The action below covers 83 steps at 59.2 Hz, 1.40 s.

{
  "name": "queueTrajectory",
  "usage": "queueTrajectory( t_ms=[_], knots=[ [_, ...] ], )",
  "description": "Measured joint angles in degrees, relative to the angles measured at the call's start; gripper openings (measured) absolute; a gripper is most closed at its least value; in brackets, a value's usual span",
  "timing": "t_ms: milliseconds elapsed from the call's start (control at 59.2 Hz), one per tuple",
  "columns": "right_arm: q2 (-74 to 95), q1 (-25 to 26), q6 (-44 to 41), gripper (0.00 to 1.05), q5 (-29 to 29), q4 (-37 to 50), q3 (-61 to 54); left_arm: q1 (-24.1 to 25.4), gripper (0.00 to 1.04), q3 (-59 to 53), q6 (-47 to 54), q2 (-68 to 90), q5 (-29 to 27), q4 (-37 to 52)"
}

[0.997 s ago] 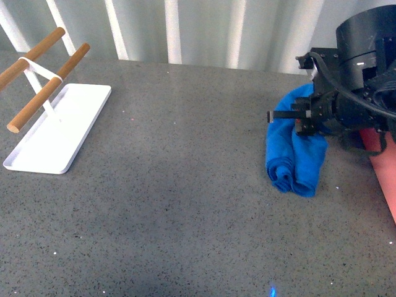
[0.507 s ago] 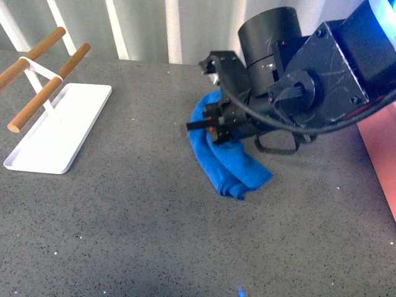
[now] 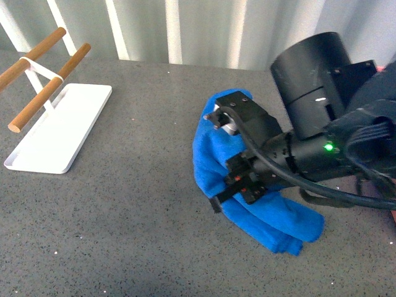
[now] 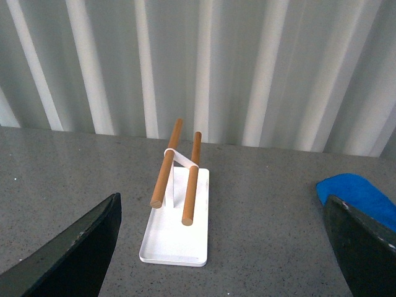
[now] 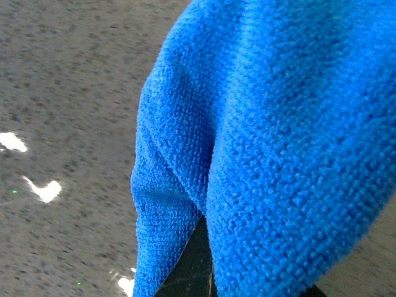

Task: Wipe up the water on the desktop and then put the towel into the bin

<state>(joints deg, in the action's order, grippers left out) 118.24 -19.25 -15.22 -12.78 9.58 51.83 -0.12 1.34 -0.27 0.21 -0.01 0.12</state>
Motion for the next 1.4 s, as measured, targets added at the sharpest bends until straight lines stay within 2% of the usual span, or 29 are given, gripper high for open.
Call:
queueTrajectory(
  t_ms=[186, 372, 575, 727, 913, 1116, 1302, 1403],
  knots=[
    [-4.81, 5.09, -3.04, 0.04, 0.26, -3.13, -0.02, 0.00, 0.98, 0.00, 0.00, 0.00, 0.00, 0.00],
    [-9.90, 6.82, -4.24, 0.04, 0.24, -6.45, 1.95, 0.00, 0.98, 0.00, 0.00, 0.00, 0.00, 0.00],
    [-17.18, 7.56, -3.37, 0.04, 0.13, -12.09, 8.96, 0.00, 0.98, 0.00, 0.00, 0.00, 0.00, 0.00],
    [-25.62, 10.34, -0.61, 0.04, -0.96, -16.28, 16.35, 0.00, 0.98, 0.00, 0.00, 0.00, 0.00, 0.00],
    [-33.73, 20.98, 0.39, 0.04, -4.90, -22.10, 21.88, 0.00, 0.98, 0.00, 0.00, 0.00, 0.00, 0.00],
    [-33.14, 33.57, -1.29, 0.04, -8.13, -21.97, 17.29, 0.00, 0.98, 0.00, 0.00, 0.02, 0.00, 0.00],
    [-27.02, 38.86, -3.91, 0.04, -5.97, -19.56, 12.35, 0.00, 0.98, 0.00, 0.00, 0.00, 0.00, 0.00],
    [-22.99, 39.60, -4.61, 0.04, -4.00, -18.43, 10.62, 0.00, 0.98, 0.00, 0.00, 0.00, 0.00, 0.00]
  ],
)
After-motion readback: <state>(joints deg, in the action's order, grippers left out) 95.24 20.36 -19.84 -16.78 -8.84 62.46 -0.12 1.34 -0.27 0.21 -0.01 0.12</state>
